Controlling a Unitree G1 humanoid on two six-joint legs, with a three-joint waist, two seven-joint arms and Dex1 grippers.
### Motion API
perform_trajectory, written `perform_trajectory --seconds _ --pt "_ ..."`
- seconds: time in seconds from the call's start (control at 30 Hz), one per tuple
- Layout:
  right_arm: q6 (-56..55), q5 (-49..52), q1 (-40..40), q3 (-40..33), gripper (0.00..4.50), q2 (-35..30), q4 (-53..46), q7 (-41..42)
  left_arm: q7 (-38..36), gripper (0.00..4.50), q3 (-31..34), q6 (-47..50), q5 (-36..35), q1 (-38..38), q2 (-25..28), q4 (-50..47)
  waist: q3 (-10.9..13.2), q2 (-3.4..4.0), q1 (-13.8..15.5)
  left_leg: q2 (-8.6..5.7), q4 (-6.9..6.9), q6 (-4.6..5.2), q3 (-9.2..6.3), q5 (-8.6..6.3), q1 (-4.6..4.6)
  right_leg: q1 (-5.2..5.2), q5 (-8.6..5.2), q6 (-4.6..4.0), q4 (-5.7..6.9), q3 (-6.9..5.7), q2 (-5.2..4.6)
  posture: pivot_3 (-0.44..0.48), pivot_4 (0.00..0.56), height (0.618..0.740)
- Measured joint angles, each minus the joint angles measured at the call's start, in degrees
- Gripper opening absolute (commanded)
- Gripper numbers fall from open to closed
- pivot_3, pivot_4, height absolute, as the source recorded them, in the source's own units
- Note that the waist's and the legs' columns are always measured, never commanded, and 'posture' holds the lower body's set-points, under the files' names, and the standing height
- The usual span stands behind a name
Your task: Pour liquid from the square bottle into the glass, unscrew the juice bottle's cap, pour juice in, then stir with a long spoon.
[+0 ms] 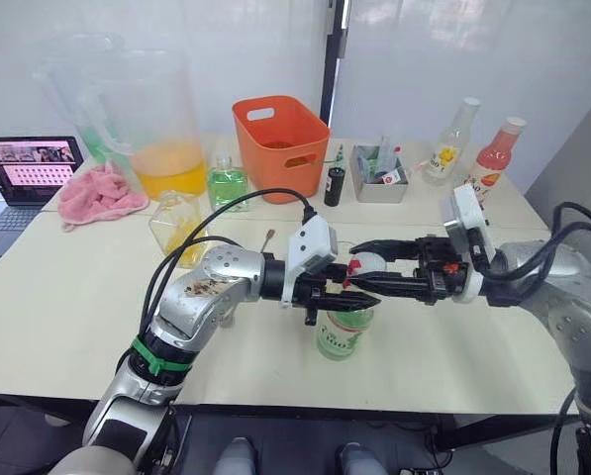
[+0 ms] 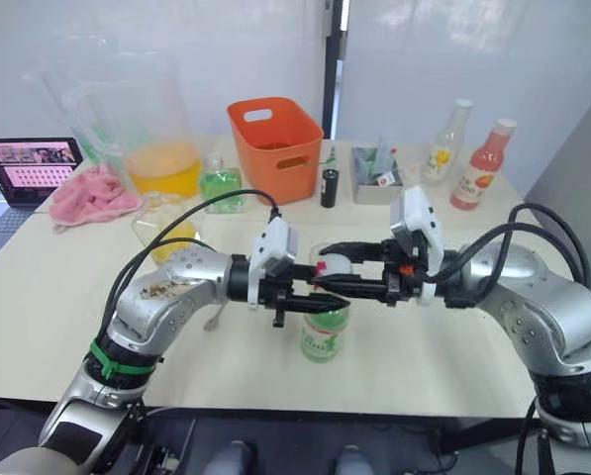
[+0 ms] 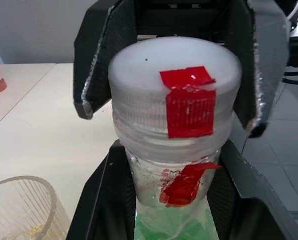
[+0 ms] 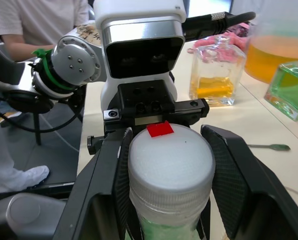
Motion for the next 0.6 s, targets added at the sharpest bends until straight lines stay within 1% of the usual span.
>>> perform_trajectory --seconds 0.17,0.3,0.5,0.6 --pt "-4.4 -4.7 -4.7 2.6 1.69 0.2 3.8 7.3 0.1 1.43 0.2 0.1 -0.1 0.0 0.3 -0.1 0.0 0.00 -0.1 0.00 0.01 0.00 0.00 0.00 0.01 -0.01 0.03 0.06 0.03 0.00 0.01 0.000 0.150 0.740" --pt "-5.3 -6.6 -6.4 3.1 1.67 0.6 5.4 10.3 0.2 1.43 0.3 0.3 -0.1 0.0 0.3 0.0 0.0 0.00 -0.1 0.00 -0.02 -0.01 0.00 0.00 0.01 -0.02 0.06 0.13 0.03 0.00 0.01 0.000 0.150 0.740" --pt "-4.3 -7.1 -7.4 3.1 1.67 1.6 6.3 11.2 0.1 1.43 0.4 1.1 -0.2 0.0 0.3 0.0 0.0 0.00 -0.1 0.00 -0.03 -0.01 0.00 0.00 0.01 -0.05 0.07 0.14 0.05 0.00 0.01 0.000 0.150 0.740" --pt "-1.7 -6.3 -8.3 2.9 1.67 1.5 6.3 10.9 -0.1 1.43 0.4 1.1 -0.2 0.0 0.3 0.0 0.0 0.01 -0.1 0.00 -0.05 0.00 0.00 0.00 0.00 -0.07 0.07 0.14 0.06 0.00 0.01 0.000 0.150 0.740"
